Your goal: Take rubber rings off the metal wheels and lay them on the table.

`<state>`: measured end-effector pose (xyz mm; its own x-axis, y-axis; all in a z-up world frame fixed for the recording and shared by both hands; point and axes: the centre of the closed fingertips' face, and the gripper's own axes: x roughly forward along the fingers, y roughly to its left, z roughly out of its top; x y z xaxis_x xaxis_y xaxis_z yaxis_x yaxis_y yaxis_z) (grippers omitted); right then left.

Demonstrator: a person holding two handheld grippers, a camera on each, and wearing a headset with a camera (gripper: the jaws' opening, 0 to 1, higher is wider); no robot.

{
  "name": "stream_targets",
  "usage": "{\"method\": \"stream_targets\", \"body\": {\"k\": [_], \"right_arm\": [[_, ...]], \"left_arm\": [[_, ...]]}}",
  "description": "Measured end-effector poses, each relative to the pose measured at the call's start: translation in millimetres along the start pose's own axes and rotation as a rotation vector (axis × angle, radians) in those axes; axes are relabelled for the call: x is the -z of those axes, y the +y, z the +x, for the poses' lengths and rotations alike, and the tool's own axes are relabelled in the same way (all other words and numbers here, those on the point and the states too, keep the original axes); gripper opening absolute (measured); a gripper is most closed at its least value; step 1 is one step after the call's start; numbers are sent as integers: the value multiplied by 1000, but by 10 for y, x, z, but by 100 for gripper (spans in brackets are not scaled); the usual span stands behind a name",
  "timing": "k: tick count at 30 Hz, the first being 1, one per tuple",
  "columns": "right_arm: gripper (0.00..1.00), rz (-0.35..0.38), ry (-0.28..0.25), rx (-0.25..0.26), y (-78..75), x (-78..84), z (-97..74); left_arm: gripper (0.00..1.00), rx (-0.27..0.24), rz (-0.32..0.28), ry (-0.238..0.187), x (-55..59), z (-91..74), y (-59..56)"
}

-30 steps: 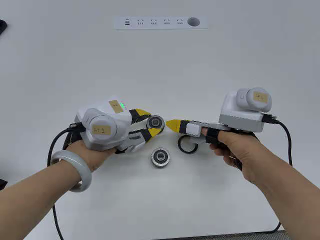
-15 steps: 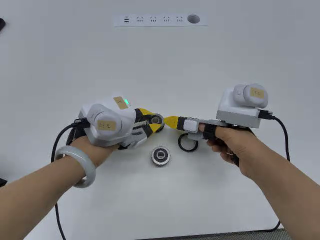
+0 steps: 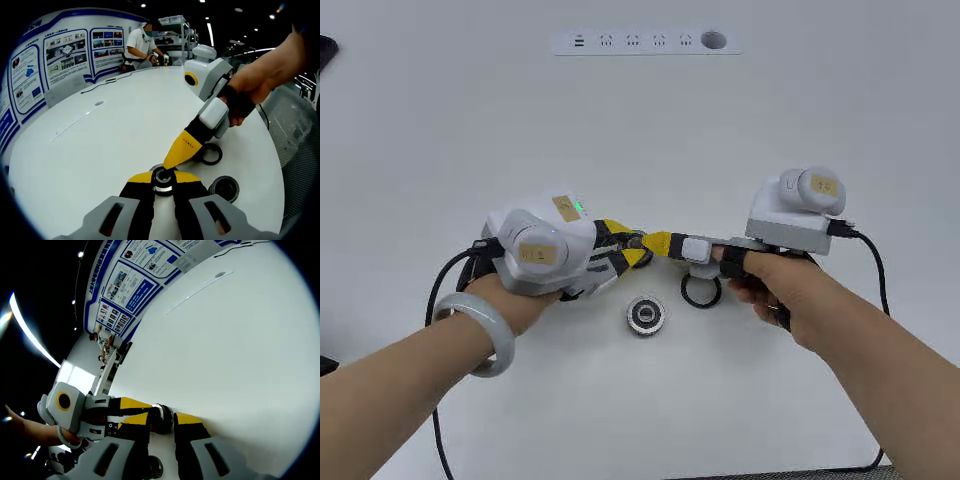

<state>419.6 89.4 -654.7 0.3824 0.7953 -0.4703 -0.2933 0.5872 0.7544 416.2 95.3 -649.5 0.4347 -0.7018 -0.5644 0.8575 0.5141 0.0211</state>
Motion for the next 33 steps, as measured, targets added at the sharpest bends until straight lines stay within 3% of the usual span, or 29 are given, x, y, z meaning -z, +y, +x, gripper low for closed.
{"method": "stream_targets", "body": {"k": [16,22,33], "right_arm": [[19,61,30,-52,40,68,-12],[17,44,24,-39,25,56,-38],[5,19,24,-16,-5,53,-67]], "left_arm": [[14,-4,-1,0,11,0,3],[14,-3,1,2,13,-1,1],[14,0,2,3,16,-3,-2]]}}
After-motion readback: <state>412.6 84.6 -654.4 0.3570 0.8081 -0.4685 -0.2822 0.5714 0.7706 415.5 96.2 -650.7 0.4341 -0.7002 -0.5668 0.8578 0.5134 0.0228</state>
